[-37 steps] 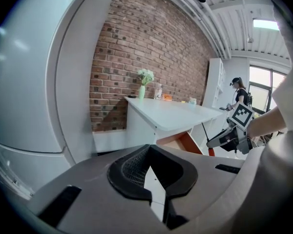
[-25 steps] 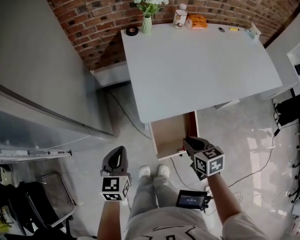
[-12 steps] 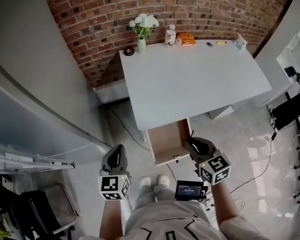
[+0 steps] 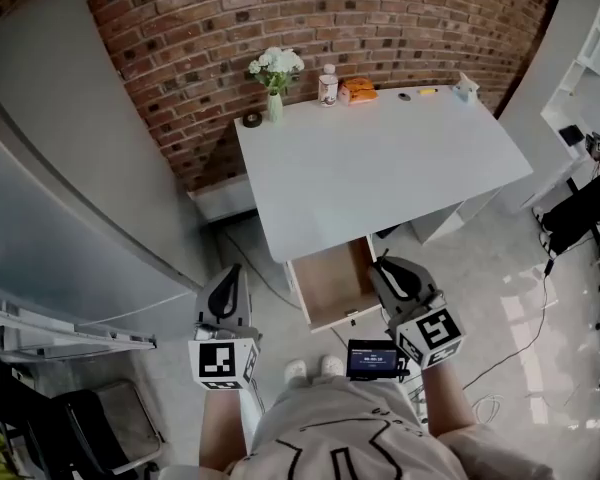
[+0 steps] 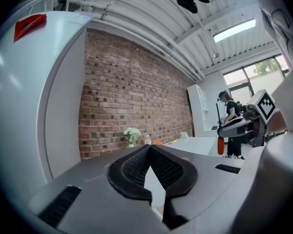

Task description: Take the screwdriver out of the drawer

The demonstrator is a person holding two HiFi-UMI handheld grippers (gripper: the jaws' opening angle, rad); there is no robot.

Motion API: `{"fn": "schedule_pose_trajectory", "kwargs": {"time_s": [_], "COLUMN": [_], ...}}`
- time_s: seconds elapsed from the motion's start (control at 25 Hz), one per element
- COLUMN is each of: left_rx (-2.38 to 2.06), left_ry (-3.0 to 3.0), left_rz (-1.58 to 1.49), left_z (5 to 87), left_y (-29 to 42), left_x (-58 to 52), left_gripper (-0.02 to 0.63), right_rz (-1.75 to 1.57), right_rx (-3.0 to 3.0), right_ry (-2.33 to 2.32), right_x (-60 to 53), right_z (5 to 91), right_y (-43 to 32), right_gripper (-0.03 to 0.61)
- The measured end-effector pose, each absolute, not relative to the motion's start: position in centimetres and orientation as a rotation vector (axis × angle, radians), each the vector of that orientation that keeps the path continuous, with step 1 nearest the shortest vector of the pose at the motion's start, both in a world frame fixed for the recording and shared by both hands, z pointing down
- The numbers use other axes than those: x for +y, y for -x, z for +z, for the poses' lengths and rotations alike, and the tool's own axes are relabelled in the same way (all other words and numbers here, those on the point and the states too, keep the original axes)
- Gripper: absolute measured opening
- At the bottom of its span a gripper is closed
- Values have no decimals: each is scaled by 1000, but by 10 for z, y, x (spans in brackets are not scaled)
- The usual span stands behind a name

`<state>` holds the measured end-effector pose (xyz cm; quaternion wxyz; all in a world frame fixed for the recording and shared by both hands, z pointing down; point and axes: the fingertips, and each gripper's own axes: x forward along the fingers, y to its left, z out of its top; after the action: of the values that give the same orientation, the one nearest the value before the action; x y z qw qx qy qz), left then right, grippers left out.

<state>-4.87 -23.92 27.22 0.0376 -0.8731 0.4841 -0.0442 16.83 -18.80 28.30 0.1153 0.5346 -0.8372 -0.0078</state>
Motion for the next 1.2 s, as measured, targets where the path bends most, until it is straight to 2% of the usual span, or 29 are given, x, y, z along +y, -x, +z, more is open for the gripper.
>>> {"fn": "schedule_pose_trajectory", "kwargs": {"time_s": [0.36, 1.2], "left_rx": [1449, 1423], "left_ry": [2615, 2610], "left_rz": [-37, -13], "left_z": [235, 231], "left_y": [46, 46], "left_x": [-230, -226], "left_gripper": [9, 9], "right_rz": [-124, -121], "right_rx": [-2502, -2484], "right_ry": [-1610, -1641], "right_x": [-171, -174], "right_z": [257, 253], "right_y": [-162, -165], "right_gripper": [55, 55]}}
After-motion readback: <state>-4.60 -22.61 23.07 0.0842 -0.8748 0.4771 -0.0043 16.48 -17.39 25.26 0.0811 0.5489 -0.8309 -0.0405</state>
